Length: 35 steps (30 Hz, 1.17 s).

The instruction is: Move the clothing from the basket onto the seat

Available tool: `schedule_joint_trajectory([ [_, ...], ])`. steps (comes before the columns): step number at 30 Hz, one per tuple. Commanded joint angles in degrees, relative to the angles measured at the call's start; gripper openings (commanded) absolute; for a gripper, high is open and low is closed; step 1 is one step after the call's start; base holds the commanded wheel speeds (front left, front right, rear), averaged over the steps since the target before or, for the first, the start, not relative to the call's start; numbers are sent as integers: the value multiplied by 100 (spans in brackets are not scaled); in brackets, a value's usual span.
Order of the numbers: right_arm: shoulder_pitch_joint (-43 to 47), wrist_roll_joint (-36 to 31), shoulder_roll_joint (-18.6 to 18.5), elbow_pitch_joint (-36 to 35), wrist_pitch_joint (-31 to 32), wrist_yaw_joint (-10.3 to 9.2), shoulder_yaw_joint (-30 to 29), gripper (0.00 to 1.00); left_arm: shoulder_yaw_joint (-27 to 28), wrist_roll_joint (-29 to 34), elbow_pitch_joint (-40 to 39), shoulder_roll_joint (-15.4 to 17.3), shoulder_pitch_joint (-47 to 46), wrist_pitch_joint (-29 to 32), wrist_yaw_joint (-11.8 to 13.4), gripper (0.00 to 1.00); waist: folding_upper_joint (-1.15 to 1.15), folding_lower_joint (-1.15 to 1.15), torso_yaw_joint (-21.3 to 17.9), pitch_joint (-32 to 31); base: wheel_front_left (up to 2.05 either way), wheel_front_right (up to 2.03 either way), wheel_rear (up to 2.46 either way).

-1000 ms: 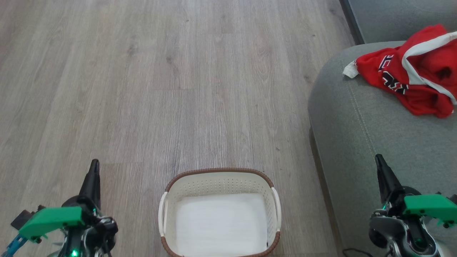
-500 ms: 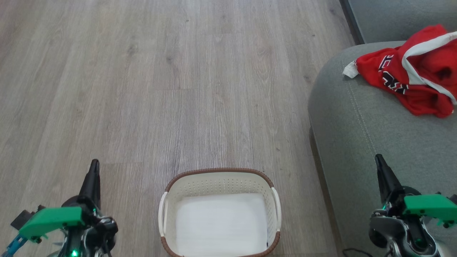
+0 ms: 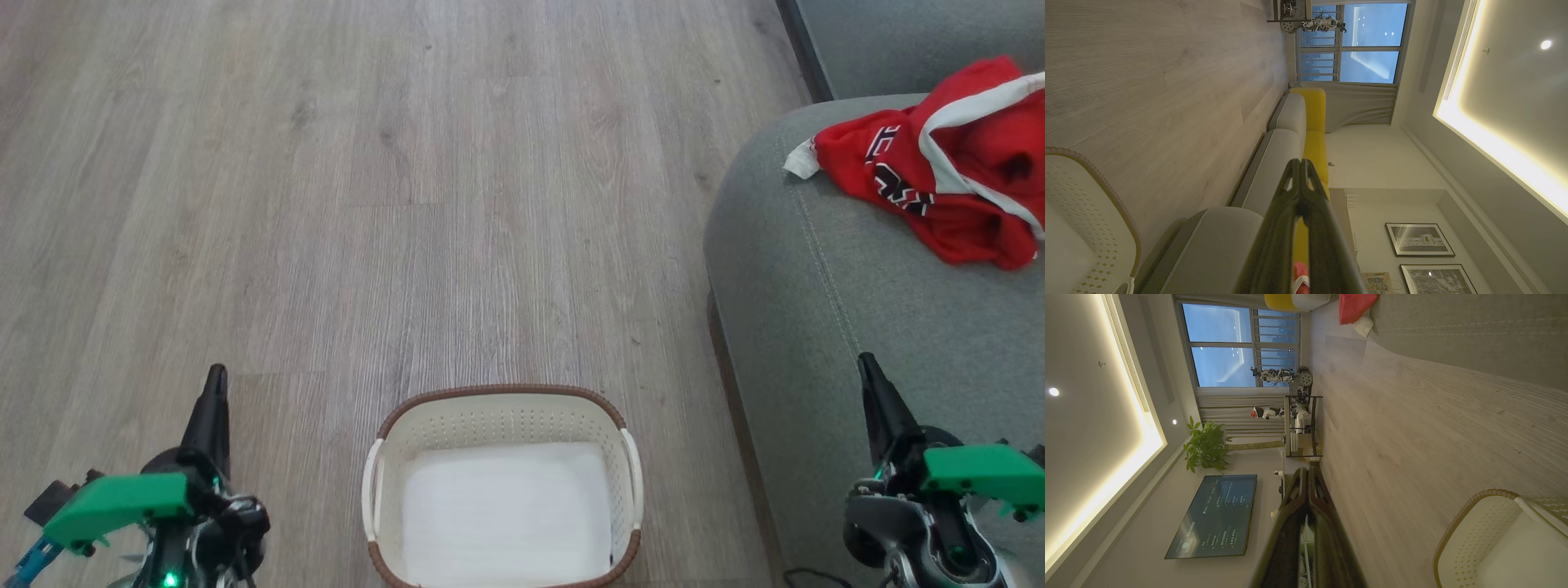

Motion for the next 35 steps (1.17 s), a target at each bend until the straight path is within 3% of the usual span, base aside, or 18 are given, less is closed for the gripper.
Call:
schedule_joint_trajectory([
  [1,-290,33,-33,-216,33,-1,95,0,200,11,-154,32,-287,36,-38,0,-1,0,0,0,0,0,0],
  [35,-290,33,-33,-216,33,-1,95,0,211,20,-154,25,-288,45,-38,0,-1,0,0,0,0,0,0],
])
